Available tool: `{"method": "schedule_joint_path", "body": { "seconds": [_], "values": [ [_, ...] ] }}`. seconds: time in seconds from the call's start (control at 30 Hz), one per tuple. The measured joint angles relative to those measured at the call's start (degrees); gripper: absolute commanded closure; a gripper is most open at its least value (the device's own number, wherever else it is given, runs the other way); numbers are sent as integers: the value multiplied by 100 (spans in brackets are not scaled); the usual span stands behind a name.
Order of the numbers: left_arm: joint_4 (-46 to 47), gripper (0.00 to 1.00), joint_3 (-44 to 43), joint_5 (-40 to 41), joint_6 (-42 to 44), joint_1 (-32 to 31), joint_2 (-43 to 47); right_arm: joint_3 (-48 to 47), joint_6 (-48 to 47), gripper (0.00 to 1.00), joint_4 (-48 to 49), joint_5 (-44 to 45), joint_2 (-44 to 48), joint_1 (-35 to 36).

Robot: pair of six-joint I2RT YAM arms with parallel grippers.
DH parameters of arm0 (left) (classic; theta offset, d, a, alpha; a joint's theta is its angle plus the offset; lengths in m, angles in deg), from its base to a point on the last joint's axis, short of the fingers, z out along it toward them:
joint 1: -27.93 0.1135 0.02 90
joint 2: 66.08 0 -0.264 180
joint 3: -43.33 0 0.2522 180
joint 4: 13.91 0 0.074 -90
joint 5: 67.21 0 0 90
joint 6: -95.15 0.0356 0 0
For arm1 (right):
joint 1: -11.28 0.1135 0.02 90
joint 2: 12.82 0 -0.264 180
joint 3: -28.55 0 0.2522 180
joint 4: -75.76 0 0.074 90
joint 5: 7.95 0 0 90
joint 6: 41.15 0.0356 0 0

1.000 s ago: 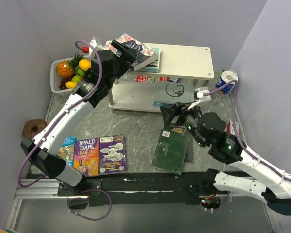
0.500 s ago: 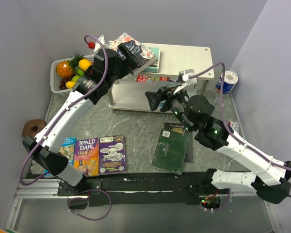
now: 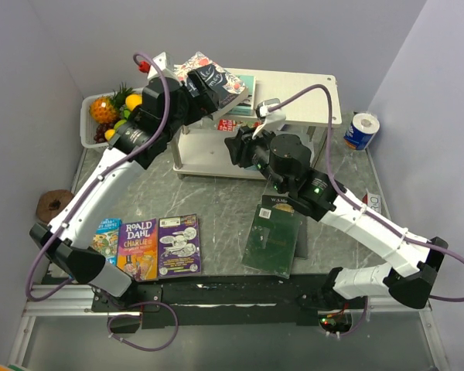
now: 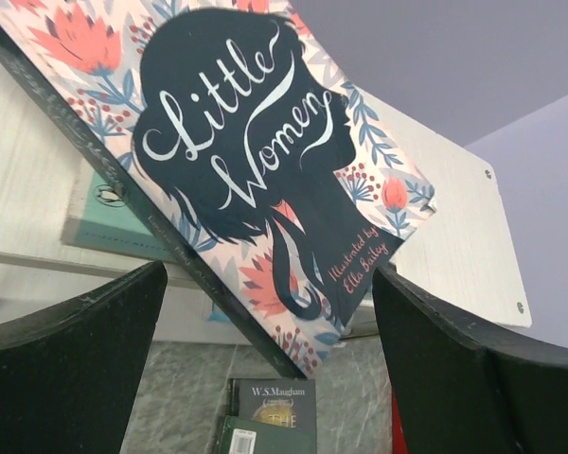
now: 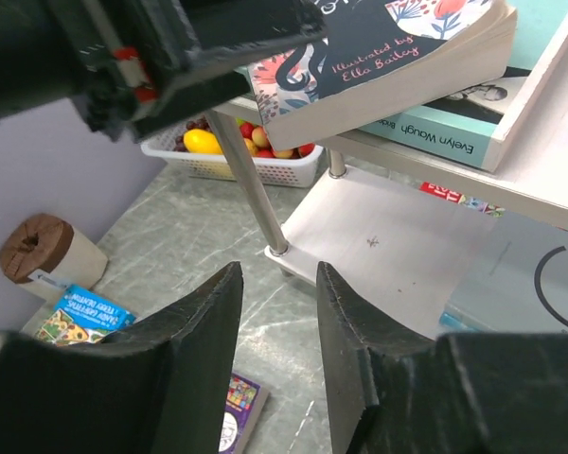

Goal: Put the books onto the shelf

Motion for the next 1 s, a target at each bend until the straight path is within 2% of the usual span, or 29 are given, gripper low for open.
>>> {"method": "schedule_joint_path", "body": {
  "seconds": [0.13, 0.2, 0.3, 0.37, 0.4, 0.47, 0.77, 1.0],
  "values": [
    [-48, 4, 59, 142, 146, 2, 339, -35, 0, 57, -2, -127, -2, -11],
    [-103, 4, 116, 269, 210, 2, 597, -96, 0, 60, 0, -221, -22, -11],
    [-92, 4, 289, 588, 326, 17, 1086, -332, 11, 82, -42, -413, -149, -11],
    [-39, 4, 511, 754, 352, 85, 1440, -529, 28, 89, -57, -533, -293, -11],
    [-9, 4, 654, 807, 365, 142, 1609, -634, 15, 95, -44, -619, -391, -11],
    [31, 4, 876, 839, 358, 326, 1840, -748, 7, 100, -44, -743, -549, -11],
    [116, 4, 1805, 444, 114, 1469, 2120, -1626, -74, 100, -442, -1222, -1432, -17],
    [195, 4, 1853, 140, 24, 1764, 2118, -2288, 9, 100, -907, -1270, -1976, -433]
  ]
}}
